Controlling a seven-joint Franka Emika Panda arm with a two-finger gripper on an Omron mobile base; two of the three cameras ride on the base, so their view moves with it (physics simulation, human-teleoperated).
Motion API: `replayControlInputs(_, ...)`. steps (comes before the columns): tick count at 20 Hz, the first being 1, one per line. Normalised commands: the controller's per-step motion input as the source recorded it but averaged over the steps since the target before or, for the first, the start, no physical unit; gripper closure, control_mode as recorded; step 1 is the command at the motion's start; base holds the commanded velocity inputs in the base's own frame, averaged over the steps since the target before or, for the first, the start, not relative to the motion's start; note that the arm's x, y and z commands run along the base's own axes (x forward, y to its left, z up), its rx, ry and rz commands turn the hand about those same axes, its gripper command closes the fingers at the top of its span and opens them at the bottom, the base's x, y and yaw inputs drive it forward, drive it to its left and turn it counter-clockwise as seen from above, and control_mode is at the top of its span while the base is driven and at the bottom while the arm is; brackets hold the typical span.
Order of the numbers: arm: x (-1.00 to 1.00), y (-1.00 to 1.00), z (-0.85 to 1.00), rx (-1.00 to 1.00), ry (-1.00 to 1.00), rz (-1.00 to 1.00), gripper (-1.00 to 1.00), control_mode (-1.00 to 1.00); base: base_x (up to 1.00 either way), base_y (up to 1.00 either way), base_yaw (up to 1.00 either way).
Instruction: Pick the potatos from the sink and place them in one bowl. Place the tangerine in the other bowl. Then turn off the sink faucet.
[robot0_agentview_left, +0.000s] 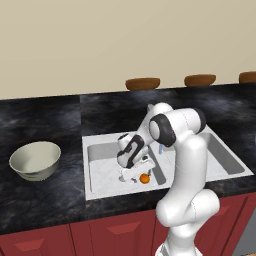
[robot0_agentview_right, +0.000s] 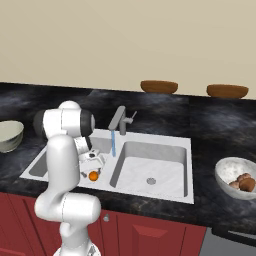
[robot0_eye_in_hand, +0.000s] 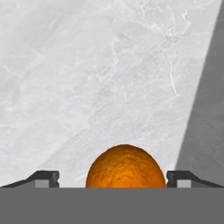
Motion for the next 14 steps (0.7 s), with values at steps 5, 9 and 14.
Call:
replayControlInputs(5,-0.33,-0.11,-0.06,0.00,0.00,0.00,-1.00,-1.00,0.00,0.00,0.00)
replayControlInputs(9,-0.22,-0.08,-0.11,0.00,0.00,0.00,-1.00,-1.00,0.00,0.00,0.00)
replayControlInputs(14,0.00,-0.08,-0.15,0.00,0.00,0.00,-1.00,-1.00,0.00,0.00,0.00)
